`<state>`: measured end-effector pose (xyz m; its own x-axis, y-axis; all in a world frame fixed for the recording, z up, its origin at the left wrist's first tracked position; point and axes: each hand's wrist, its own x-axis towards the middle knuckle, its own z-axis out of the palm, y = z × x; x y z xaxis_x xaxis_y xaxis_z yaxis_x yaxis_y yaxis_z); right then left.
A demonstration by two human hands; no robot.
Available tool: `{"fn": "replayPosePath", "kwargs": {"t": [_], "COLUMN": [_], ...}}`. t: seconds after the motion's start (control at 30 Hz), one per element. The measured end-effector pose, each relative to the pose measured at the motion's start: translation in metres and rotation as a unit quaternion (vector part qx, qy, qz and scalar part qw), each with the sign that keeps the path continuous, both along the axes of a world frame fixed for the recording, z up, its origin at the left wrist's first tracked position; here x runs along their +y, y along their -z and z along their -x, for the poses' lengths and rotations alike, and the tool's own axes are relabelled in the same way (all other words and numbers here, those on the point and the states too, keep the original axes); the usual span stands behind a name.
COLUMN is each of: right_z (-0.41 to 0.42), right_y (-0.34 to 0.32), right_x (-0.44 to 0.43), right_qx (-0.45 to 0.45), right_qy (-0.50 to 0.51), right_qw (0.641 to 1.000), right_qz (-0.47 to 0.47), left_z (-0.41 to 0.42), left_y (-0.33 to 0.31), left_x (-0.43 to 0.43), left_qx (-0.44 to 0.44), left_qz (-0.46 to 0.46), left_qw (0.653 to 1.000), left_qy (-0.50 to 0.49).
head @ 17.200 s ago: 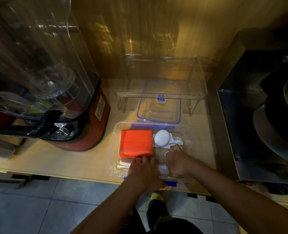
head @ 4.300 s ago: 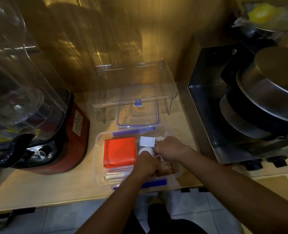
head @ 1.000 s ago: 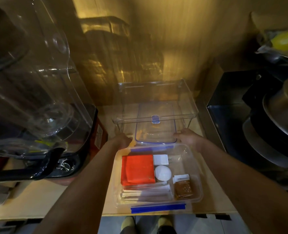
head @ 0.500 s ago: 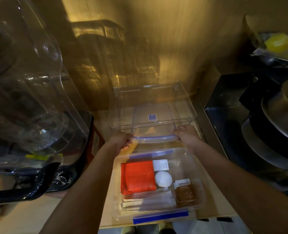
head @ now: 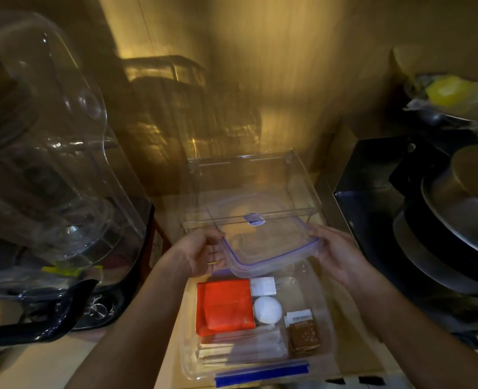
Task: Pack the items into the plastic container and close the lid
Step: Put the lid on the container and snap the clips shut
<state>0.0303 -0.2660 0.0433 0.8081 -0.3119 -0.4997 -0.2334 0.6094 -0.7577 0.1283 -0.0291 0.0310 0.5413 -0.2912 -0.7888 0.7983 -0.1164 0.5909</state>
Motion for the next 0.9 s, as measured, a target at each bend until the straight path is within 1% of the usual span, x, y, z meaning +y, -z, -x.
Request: {"fn": "replayPosePath", "kwargs": {"t": [0.1,0.27,0.33,0.43,0.5,0.57,0.6,0.67,0.7,0.73,0.8,0.83,0.9], "right_z": [0.018,0.038,0.040,0.039,0.036,0.035,0.035,0.036,0.037,0.038,0.041,0.042,0.046], "right_y": [-0.001,0.002,0.004,0.007,0.006,0.010,0.012,0.018,0.021,0.025,0.031,0.035,0.044], "right_x": [-0.017,-0.041,-0.046,-0.044,-0.038,-0.031,-0.026,-0.018,-0.014,-0.011,-0.007,-0.004,0.002], "right_qx": [-0.014,-0.013,-0.017,-0.044,-0.073,-0.095,-0.090,-0.063,-0.056,-0.053,-0.040,-0.033,-0.019], "right_qy": [-0.042,-0.089,-0.095,-0.062,-0.070,-0.110,-0.128,-0.145,-0.153,-0.167,-0.199,-0.210,-0.214], "right_qw": [0.999,0.996,0.995,0.997,0.995,0.989,0.987,0.983,0.979,0.974,0.966,0.961,0.951], "right_qz": [-0.014,0.015,0.029,0.010,-0.004,-0.004,0.018,0.091,0.122,0.143,0.162,0.177,0.220], "left_z": [0.001,0.003,0.010,0.028,0.043,0.061,0.071,0.093,0.104,0.116,0.137,0.145,0.156], "left_y": [0.000,-0.002,-0.006,-0.016,-0.023,-0.030,-0.033,-0.035,-0.035,-0.033,-0.025,-0.018,-0.005], "left_x": [0.002,0.013,0.019,0.029,0.036,0.043,0.045,0.051,0.054,0.056,0.059,0.060,0.063], "left_qx": [0.002,-0.009,-0.018,-0.019,-0.034,-0.095,-0.129,-0.189,-0.220,-0.255,-0.310,-0.324,-0.331], "left_qz": [0.005,0.042,0.038,0.028,-0.001,-0.085,-0.129,-0.210,-0.255,-0.311,-0.440,-0.488,-0.551], "left_qw": [1.000,0.993,0.995,0.999,0.999,0.991,0.982,0.958,0.940,0.913,0.833,0.797,0.747], "left_qy": [-0.019,-0.109,-0.094,-0.029,0.001,0.030,0.041,0.046,0.050,0.067,0.130,0.145,0.171]}}
